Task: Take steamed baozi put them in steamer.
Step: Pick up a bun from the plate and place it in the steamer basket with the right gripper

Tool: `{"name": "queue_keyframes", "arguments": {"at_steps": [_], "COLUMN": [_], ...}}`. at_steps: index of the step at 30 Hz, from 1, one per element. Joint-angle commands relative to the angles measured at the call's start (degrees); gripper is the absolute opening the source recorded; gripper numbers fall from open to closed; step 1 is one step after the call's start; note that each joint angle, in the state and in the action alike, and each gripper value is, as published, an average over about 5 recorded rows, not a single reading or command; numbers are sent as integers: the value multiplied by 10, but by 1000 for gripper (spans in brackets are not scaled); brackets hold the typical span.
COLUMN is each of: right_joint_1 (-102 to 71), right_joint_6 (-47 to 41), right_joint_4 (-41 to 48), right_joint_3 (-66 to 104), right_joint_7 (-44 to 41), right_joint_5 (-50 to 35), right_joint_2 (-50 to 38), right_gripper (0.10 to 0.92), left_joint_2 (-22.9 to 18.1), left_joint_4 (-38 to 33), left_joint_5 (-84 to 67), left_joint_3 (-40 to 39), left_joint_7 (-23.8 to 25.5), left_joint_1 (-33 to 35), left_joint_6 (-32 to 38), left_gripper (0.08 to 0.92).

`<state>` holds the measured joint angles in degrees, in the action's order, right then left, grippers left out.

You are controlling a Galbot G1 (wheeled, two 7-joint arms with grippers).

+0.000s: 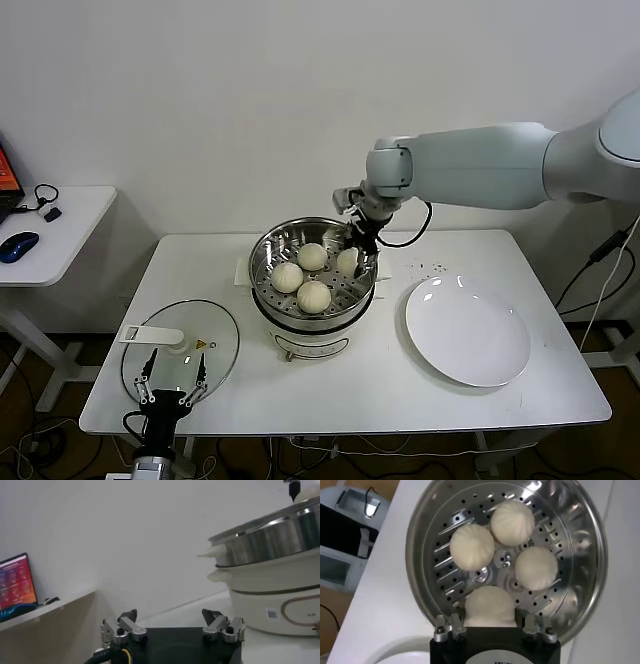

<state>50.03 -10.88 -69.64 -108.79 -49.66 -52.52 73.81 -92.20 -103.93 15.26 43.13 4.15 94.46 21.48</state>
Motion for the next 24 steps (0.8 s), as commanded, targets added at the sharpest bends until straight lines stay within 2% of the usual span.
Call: {"name": "queue_keyframes", "arguments": {"at_steps": [1,17,24], "right_joint_1": [-60,-82,-57], "right_joint_6": [-1,-3,-4], "right_joint_4": [35,53,42], "right_joint_3": [16,27,36], "right_joint_7": [15,36,43], "right_joint_5": [23,35,7], "right_joint_2": [13,15,1], "right_gripper": [644,653,794], "left_joint_2": [-28,-28,-28], "left_joint_4": [1,4,1], "left_joint_5": [-1,-2,-2], "left_joint_3": [1,4,4], "left_joint_7": [0,-1,-1], "left_joint_1": [-1,-2,-1], "left_joint_6": [0,0,1], "left_gripper": [823,823,823]}}
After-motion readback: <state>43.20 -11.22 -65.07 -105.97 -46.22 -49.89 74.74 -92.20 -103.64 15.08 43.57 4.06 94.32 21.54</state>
